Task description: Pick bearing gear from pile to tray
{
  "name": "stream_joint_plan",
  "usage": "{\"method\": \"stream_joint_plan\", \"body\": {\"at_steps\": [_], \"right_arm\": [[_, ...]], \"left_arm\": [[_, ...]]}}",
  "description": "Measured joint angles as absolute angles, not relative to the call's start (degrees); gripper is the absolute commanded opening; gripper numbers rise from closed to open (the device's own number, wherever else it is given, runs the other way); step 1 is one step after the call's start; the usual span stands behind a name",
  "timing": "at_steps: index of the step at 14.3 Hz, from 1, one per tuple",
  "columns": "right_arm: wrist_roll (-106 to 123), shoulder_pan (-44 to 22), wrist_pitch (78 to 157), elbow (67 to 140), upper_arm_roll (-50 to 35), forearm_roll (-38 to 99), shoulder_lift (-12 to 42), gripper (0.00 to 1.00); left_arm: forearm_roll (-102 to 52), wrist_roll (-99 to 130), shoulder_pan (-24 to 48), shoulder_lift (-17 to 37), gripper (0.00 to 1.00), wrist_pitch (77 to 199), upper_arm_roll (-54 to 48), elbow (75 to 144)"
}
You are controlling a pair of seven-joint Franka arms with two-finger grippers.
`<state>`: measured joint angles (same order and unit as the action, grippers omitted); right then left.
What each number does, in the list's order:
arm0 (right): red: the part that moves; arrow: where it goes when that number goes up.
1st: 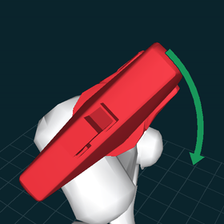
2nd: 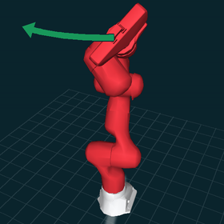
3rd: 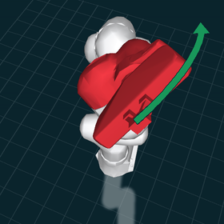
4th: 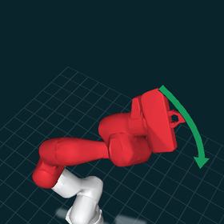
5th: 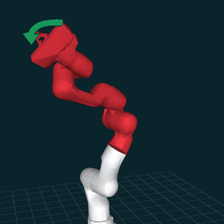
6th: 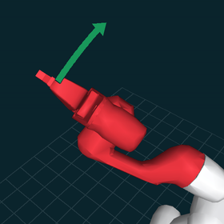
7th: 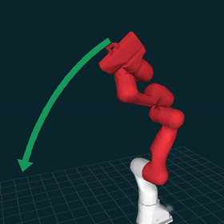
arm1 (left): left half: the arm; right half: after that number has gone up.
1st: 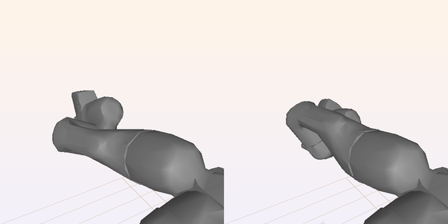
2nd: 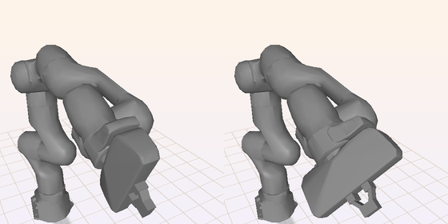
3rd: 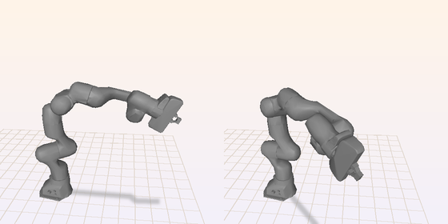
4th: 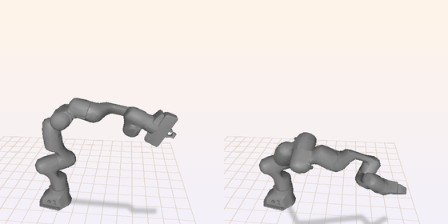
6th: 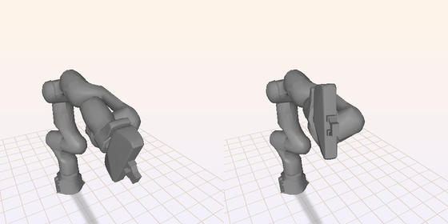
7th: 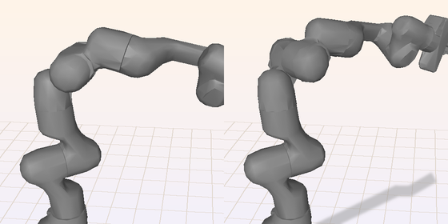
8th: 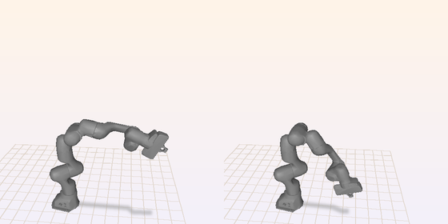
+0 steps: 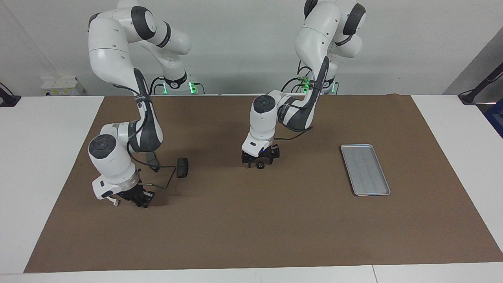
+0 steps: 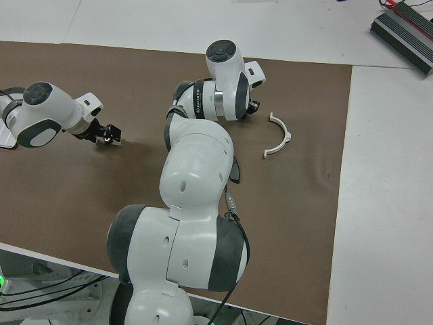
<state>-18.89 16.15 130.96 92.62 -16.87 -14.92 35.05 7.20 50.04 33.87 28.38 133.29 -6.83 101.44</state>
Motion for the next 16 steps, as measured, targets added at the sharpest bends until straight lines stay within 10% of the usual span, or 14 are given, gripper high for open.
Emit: {"method": "stream_joint_plan", "body": {"at_steps": [2, 5, 7, 16], "right_arm": [[-18.89, 16.15, 130.96, 92.62, -16.87, -14.92, 35.05, 0.0], [-18.89, 16.15, 130.91, 92.6, -16.87, -14.93, 35.05, 0.0], [-18.89, 16.14, 130.39, 92.35, -16.89, -14.94, 35.04, 0.0], [-11.52, 15.81, 118.15, 88.48, -17.7, -14.99, 28.12, 0.0]], "left_arm": [[7.2, 50.07, 33.89, 28.38, 0.85, 133.34, -6.83, 101.44], [7.2, 50.13, 33.89, 28.38, 0.29, 133.61, -6.82, 101.42], [7.2, 50.19, 33.89, 28.38, 0.09, 133.88, -6.78, 101.38], [7.2, 50.61, 33.61, 28.17, 0.0, 129.99, -5.77, 97.91]]}}
